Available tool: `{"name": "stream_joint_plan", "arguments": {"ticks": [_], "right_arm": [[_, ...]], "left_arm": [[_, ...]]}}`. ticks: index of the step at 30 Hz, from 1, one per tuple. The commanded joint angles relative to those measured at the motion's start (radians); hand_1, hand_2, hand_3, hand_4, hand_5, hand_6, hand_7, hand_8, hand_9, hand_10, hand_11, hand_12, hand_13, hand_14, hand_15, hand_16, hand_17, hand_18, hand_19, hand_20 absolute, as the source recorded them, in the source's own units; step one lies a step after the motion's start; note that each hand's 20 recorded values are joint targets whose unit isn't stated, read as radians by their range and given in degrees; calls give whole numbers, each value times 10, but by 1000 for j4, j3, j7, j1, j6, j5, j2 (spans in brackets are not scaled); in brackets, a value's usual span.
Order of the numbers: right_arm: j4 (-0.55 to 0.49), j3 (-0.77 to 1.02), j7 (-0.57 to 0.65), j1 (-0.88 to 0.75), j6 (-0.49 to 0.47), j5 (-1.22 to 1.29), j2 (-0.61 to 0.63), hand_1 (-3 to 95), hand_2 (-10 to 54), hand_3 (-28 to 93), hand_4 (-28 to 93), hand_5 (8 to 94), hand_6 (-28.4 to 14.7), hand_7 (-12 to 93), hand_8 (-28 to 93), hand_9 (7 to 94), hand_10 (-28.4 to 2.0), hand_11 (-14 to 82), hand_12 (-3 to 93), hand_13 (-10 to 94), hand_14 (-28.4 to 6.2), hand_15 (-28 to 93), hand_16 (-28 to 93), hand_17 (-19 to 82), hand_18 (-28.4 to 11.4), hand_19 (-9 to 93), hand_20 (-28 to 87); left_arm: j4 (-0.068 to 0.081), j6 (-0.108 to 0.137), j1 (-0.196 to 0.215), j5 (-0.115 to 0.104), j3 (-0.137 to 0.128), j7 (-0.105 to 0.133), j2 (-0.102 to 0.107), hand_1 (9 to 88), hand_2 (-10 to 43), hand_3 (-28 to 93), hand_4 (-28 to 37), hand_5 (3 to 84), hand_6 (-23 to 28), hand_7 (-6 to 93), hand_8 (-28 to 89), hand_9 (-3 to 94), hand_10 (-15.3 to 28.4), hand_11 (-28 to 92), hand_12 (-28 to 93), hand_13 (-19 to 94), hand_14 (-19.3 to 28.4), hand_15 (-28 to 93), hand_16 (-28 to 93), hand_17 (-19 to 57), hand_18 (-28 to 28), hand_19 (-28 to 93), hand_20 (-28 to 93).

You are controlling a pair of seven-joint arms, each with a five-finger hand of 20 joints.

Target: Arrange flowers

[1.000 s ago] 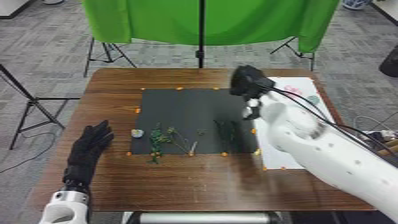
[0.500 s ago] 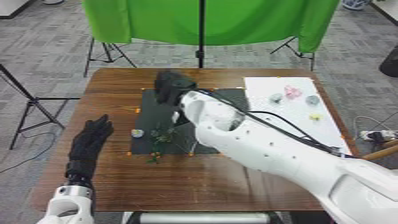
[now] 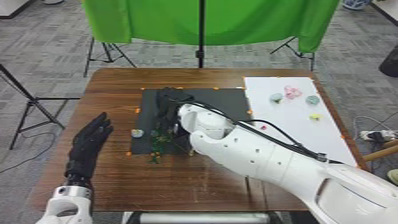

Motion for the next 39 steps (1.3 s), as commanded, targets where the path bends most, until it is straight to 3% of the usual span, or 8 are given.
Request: {"name": "stream_joint_plan", "arguments": {"ticks": [1, 7, 11, 23, 29, 33, 36, 39], "right_arm": [[1, -4, 6, 1, -7, -17, -6, 531, -95, 571, -162, 674, 1, 160, 32, 859, -104, 206, 362, 937, -19, 516, 356, 696, -70, 932, 455], [-10, -3, 12, 1, -11, -1, -1, 490, -95, 600, -177, 659, 4, 167, -88, 846, -112, 249, 311, 937, -20, 514, 357, 694, -69, 932, 451], [-17, -2, 14, -2, -5, 11, 2, 458, -95, 612, -186, 652, 4, 164, -93, 841, -118, 279, 260, 937, -21, 514, 355, 693, -70, 932, 448], [-101, 40, -5, -11, 42, 145, 59, 379, -95, 609, -182, 648, -5, 153, -90, 845, -122, 284, 251, 937, -28, 511, 355, 691, -79, 932, 450], [-395, 231, 29, -102, 51, 130, 301, 347, -95, 613, -168, 647, -10, 148, -86, 826, -131, 267, 247, 931, -34, 505, 357, 680, -90, 932, 458], [-553, 428, 97, -215, 78, 31, 503, 341, -95, 615, -157, 665, -14, 151, -80, 818, -131, 251, 242, 922, -37, 499, 352, 669, -94, 932, 452], [-627, 630, 175, -355, -51, -12, 611, 337, -95, 616, -151, 670, -17, 147, -77, 808, -134, 236, 238, 916, -38, 495, 351, 655, -95, 932, 448], [-639, 799, 229, -525, -43, -9, 684, 340, -95, 614, -149, 663, -10, 138, -73, 785, -143, 216, 236, 898, -44, 492, 352, 634, -104, 932, 447]], "left_arm": [[13, -15, 1, 22, -1, -1, -11, 348, -88, 594, -197, 327, 43, 71, -51, 328, 101, 95, 119, 258, 137, 116, 34, 30, 145, 38, 172], [16, -17, 0, 20, 2, -2, -14, 351, -93, 589, -192, 324, 42, 74, -54, 325, 99, 93, 121, 256, 136, 116, 37, 29, 144, 36, 172], [14, -21, 6, 16, -2, -1, -15, 348, -92, 590, -192, 323, 42, 74, -54, 325, 99, 93, 122, 256, 136, 115, 39, 29, 142, 34, 174], [9, -19, 16, 14, -4, -12, -24, 335, -84, 592, -199, 327, 43, 69, -53, 324, 99, 92, 125, 256, 138, 123, 42, 26, 140, 34, 178], [4, -26, 27, 20, -14, -15, -30, 333, -80, 592, -203, 330, 42, 69, -52, 324, 99, 92, 125, 256, 138, 125, 41, 25, 139, 33, 179], [-6, -22, 49, 5, -34, -24, -35, 333, -77, 592, -205, 333, 42, 71, -53, 327, 100, 93, 125, 257, 138, 127, 42, 26, 143, 36, 180], [-11, -21, 63, 8, -42, -25, -38, 332, -76, 593, -205, 339, 41, 73, -52, 336, 103, 99, 126, 264, 142, 131, 42, 27, 156, 48, 180], [-13, -24, 64, 8, -41, -31, -41, 331, -74, 593, -206, 345, 42, 74, -53, 340, 104, 102, 125, 266, 144, 137, 42, 26, 157, 54, 176]]}}
